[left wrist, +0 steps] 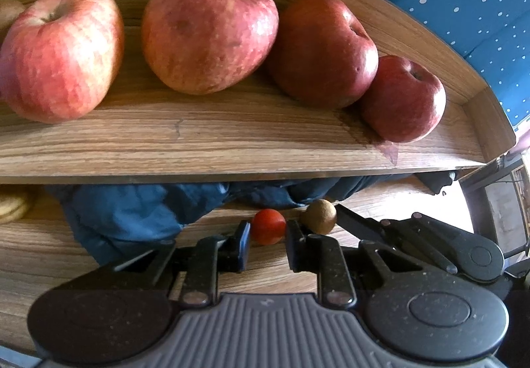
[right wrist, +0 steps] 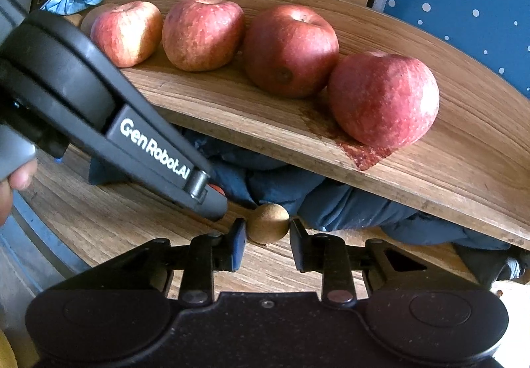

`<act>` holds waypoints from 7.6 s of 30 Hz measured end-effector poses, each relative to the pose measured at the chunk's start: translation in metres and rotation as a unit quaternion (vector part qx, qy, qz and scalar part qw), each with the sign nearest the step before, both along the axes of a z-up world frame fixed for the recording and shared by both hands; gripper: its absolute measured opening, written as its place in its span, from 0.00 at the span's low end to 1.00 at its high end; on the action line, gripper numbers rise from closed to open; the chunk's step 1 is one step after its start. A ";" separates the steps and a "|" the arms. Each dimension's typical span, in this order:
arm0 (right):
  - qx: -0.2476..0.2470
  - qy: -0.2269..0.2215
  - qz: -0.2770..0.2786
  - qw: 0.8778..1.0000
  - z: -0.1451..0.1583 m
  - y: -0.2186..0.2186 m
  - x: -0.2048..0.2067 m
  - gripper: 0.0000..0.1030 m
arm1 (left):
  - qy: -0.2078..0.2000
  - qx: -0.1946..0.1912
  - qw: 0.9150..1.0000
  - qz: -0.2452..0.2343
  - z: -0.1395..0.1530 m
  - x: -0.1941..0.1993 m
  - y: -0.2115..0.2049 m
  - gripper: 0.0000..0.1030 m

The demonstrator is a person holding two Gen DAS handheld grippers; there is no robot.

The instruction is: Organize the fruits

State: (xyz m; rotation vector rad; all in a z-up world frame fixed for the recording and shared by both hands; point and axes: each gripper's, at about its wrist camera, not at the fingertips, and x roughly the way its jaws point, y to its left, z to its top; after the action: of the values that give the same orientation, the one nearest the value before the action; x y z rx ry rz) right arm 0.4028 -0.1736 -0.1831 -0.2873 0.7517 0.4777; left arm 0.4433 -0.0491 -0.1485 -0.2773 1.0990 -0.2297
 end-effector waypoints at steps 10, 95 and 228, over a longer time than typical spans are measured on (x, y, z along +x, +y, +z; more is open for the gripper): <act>0.006 0.003 -0.002 1.000 0.002 0.001 -0.009 0.29 | -0.008 0.003 1.000 -0.001 0.006 -0.011 0.007 0.23; 0.037 0.036 0.075 0.996 0.011 0.025 -0.129 0.29 | 0.034 0.064 0.997 0.032 0.015 -0.134 0.033 0.23; 0.113 -0.043 -0.132 0.984 0.082 0.000 -0.407 0.99 | -0.175 0.144 0.971 0.076 0.087 -0.449 0.127 1.00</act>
State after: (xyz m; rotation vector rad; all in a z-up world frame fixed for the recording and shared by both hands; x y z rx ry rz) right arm -0.0039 -0.1740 -0.1007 0.0049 0.6333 0.2928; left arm -0.0060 0.0776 -0.0614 -0.0551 0.7441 0.0202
